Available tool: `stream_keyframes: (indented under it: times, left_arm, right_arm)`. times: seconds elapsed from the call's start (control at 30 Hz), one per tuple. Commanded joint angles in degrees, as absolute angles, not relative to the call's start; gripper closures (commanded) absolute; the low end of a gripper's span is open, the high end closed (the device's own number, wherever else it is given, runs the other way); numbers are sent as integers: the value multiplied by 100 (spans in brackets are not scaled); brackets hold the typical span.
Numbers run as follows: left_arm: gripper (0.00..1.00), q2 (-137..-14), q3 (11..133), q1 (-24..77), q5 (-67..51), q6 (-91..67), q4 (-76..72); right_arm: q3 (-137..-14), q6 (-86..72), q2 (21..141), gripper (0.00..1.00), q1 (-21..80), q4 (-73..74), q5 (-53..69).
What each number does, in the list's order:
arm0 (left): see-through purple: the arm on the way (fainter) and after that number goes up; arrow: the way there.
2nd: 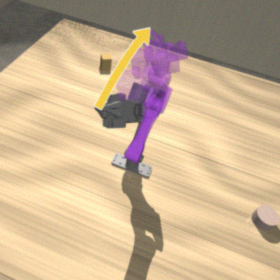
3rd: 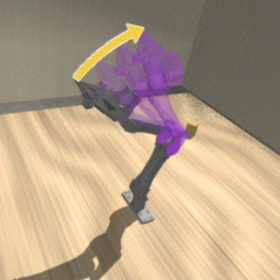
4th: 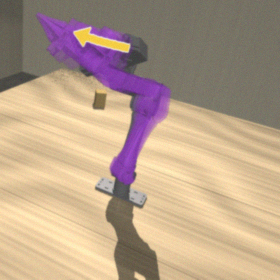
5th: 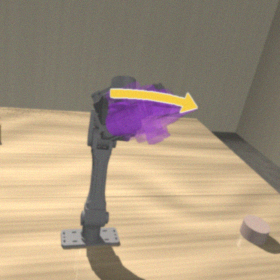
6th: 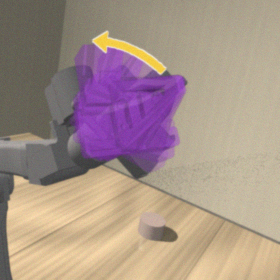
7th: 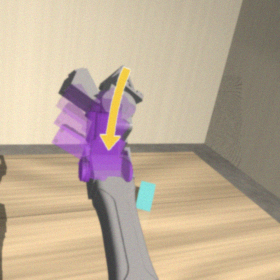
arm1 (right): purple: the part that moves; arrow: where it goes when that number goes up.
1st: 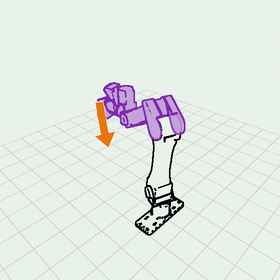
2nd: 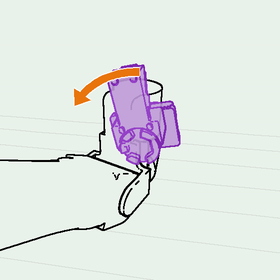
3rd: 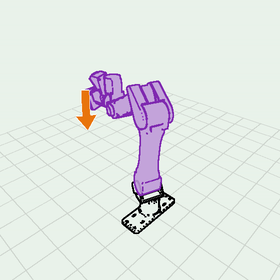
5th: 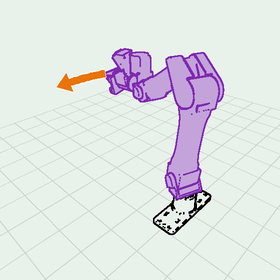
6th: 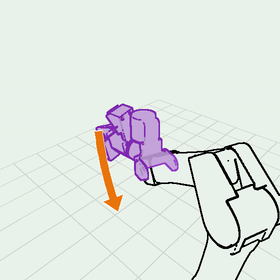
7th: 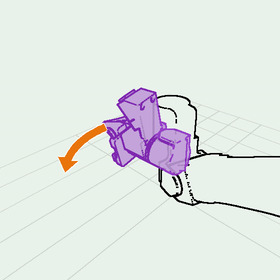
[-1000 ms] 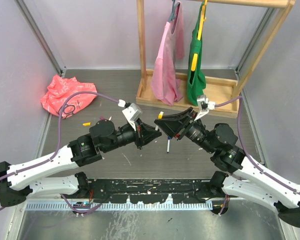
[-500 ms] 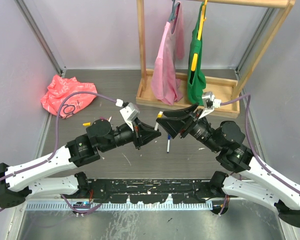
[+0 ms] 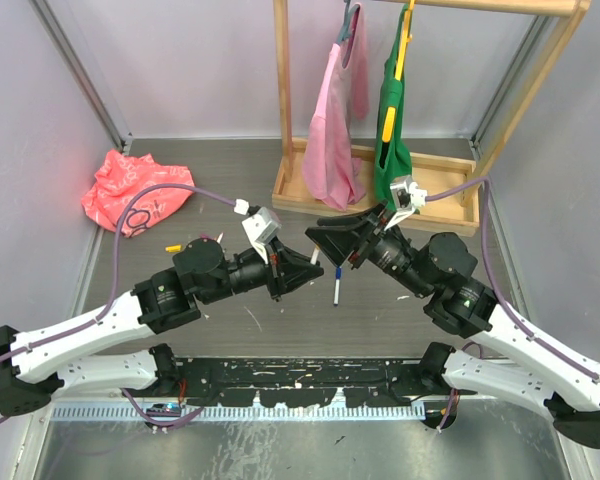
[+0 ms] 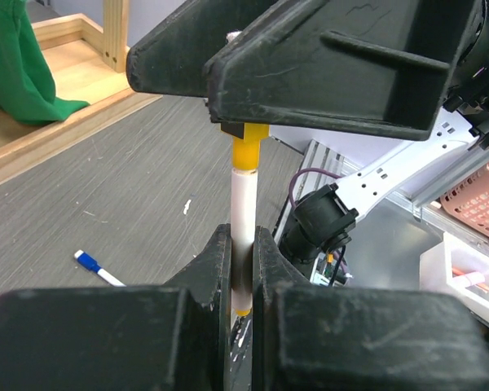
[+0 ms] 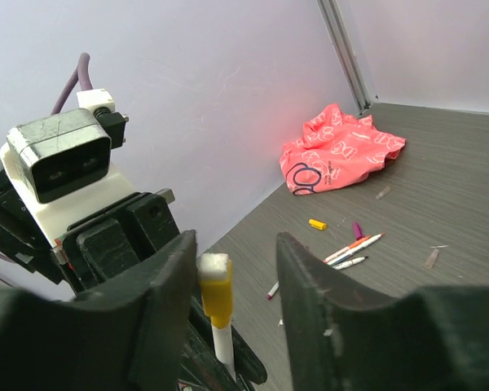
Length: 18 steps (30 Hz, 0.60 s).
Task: Insert the pens into the pen caps
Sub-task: Insert the pen cap onto the pen, then press the pen cap onto the pen.
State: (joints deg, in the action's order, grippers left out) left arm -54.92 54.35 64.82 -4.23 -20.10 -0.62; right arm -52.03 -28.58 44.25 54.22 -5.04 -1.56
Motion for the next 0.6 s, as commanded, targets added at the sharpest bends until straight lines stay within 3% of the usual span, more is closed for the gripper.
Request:
stream_keyframes:
  times: [0.0, 0.17, 0.4, 0.57]
  left_arm:
    - [100, -5486, 5572, 6469, -501, -1995, -435]
    - [100, -5485, 5597, 6469, -398, -2021, -453]
    - [100, -5488, 5804, 6462, -21, -1958, -370]
    - [100, -5493, 6036, 6460, 8, -1882, -434]
  right_arm:
    - [-5386, -2836, 4407, 55, 5445, -749, -91]
    - [-5310, -2819, 4407, 78, 5445, -752, 8]
    - [-5102, -2701, 4432, 99, 5449, -602, 185]
    - [-4982, -2812, 4534, 100, 5449, -398, 435]
